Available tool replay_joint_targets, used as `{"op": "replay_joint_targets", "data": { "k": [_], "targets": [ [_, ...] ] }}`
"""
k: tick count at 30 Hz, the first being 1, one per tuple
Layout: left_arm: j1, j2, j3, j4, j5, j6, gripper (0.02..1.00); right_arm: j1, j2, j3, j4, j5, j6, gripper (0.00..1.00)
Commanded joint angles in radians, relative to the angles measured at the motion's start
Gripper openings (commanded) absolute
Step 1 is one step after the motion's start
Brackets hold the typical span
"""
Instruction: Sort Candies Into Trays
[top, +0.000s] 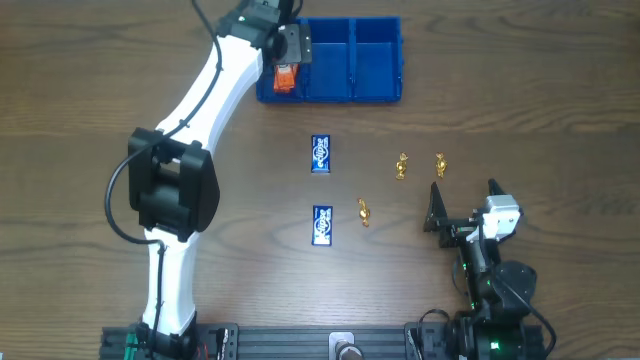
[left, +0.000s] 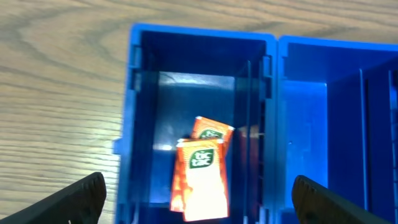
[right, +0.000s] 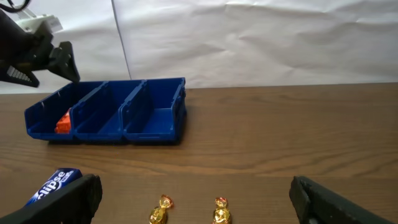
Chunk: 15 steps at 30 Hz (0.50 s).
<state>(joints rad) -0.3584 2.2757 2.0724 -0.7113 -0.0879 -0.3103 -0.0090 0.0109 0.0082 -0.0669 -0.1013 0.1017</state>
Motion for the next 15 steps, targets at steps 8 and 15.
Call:
{"op": "replay_joint_targets", "data": {
  "k": [8,15],
  "targets": [
    [-0.066,-0.665,-0.157,0.182,-0.28,0.226,0.996,0.0,-0.006,0.0,-0.007,-0.005,0.002,0.998],
    [0.069,-1.0,-0.569,0.423,-0.112,0.254,0.998,0.0,-0.006,0.0,-0.007,-0.005,0.002,0.998]
  ]
}}
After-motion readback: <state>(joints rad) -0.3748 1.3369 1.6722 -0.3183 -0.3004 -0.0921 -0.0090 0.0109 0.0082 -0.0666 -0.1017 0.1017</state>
